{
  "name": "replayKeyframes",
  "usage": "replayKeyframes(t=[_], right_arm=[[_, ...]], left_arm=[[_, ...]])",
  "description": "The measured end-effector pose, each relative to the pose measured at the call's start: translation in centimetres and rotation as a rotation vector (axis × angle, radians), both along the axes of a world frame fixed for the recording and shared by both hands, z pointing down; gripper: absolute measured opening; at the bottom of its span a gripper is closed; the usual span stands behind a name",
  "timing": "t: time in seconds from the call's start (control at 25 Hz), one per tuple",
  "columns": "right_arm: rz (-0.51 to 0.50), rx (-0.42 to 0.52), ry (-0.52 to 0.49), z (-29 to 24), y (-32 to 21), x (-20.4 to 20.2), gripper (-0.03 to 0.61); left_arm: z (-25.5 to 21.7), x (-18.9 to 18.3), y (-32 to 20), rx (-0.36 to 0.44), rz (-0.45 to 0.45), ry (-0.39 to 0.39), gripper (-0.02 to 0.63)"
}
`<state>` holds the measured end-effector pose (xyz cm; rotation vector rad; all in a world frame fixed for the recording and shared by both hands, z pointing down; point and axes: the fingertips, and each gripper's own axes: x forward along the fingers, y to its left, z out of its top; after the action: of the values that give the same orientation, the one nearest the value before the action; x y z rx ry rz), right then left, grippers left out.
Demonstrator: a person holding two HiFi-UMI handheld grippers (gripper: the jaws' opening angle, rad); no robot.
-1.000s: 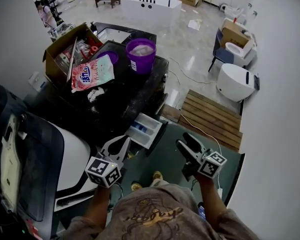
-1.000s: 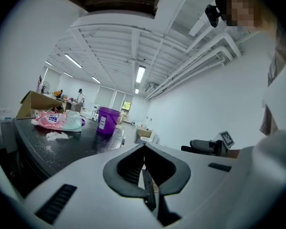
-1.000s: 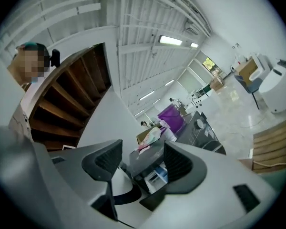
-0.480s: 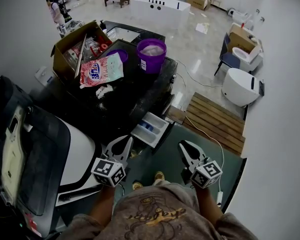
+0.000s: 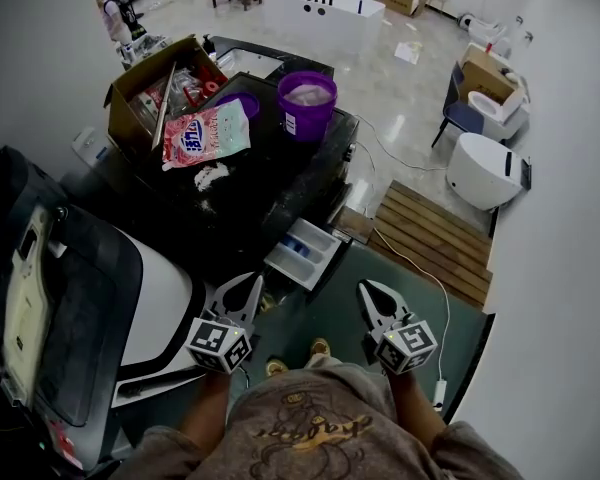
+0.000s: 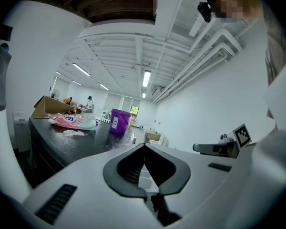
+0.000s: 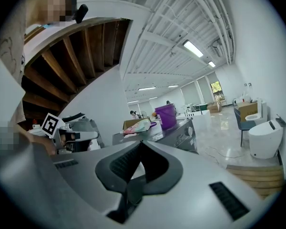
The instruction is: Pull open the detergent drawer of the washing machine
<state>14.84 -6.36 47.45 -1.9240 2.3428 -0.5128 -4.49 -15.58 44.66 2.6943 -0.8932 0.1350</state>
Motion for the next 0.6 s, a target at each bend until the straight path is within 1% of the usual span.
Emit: replayKeyframes(t=[0.12, 0.32, 0.6], right_arm=[[0.006, -0.016, -0.002, 0.65, 0.14, -0.21, 0.005], [0.012, -0.013, -0.028, 0.27, 0.07, -0.53, 0.005], [0.007, -0.003, 0.000, 0.34, -0.06, -0.27, 0.003]], left_arm=[[0.36, -0.24, 0.08, -0.007, -0.014, 0.000, 0.023], [0.49, -0.41, 0.28, -0.011, -0.018, -0.010, 0.023], [0.26, -0.63, 0.29, -0.020, -0.032, 0.001, 0.023]])
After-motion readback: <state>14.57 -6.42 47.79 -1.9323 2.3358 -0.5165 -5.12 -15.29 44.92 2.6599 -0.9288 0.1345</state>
